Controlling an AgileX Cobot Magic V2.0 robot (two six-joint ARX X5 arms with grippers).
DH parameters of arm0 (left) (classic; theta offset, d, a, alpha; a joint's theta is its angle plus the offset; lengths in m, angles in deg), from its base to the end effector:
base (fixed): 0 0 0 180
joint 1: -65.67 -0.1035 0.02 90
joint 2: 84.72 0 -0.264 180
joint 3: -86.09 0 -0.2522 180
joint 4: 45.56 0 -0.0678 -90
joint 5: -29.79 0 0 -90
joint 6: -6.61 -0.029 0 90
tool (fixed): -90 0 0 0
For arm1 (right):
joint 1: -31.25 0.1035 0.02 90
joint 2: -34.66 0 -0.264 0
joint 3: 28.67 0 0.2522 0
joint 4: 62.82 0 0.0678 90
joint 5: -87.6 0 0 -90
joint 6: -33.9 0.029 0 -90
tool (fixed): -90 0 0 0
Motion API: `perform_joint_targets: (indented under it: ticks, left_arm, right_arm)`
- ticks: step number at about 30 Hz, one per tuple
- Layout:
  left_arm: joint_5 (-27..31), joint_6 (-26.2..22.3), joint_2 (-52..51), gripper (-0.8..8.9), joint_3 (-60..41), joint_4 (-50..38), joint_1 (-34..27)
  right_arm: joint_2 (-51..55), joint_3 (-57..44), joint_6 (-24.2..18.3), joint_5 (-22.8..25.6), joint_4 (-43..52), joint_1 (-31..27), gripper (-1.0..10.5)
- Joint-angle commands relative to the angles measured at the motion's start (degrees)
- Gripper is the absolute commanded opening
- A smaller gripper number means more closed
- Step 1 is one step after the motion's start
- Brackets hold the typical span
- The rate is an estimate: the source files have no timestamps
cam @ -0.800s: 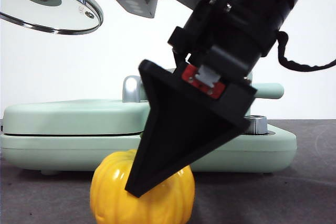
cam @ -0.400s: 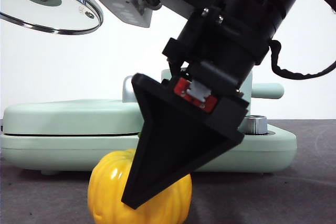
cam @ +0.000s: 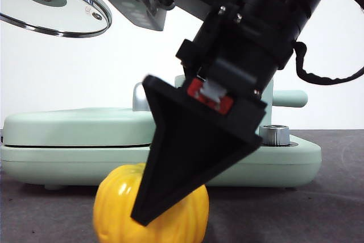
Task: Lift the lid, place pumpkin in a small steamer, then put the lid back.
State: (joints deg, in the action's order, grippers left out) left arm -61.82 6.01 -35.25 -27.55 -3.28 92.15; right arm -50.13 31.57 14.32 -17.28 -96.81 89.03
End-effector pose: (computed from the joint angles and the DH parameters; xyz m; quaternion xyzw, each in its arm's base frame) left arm 0.1582 -0.0797 0.3359 0.0523 0.2134 -0.2379 0.9461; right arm 0.1406 0.2370 0.1799 -0.2957 0.3606 0.5866 0.6621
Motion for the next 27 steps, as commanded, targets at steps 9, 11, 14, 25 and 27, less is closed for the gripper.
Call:
perform_joint_targets:
  ticks: [9, 11, 14, 25, 27]
  left_arm:
    - [0.11, -0.07, -0.11, 0.11, 0.87, -1.55, 0.13]
    - [0.11, -0.24, -0.09, 0.11, 0.87, -1.55, 0.13]
    - [0.11, -0.26, -0.09, 0.11, 0.87, -1.55, 0.13]
    - [0.11, -0.92, -0.04, 0.11, 0.87, -1.55, 0.15]
    - [0.11, -0.94, -0.04, 0.11, 0.87, -1.55, 0.15]
  right_arm:
    - [7.74, 8.70, 15.47, -0.33, -13.70, -0.26, 3.8]
    - [9.46, 12.09, 17.57, 1.84, -17.94, -0.98, 3.8]
    - [10.80, 17.79, 20.61, 6.62, -24.72, -2.84, 3.8]
    - [9.70, 34.18, 22.01, 12.04, -35.28, -16.52, 3.8]
    - [8.37, 36.79, 21.44, 11.91, -36.09, -19.19, 3.8]
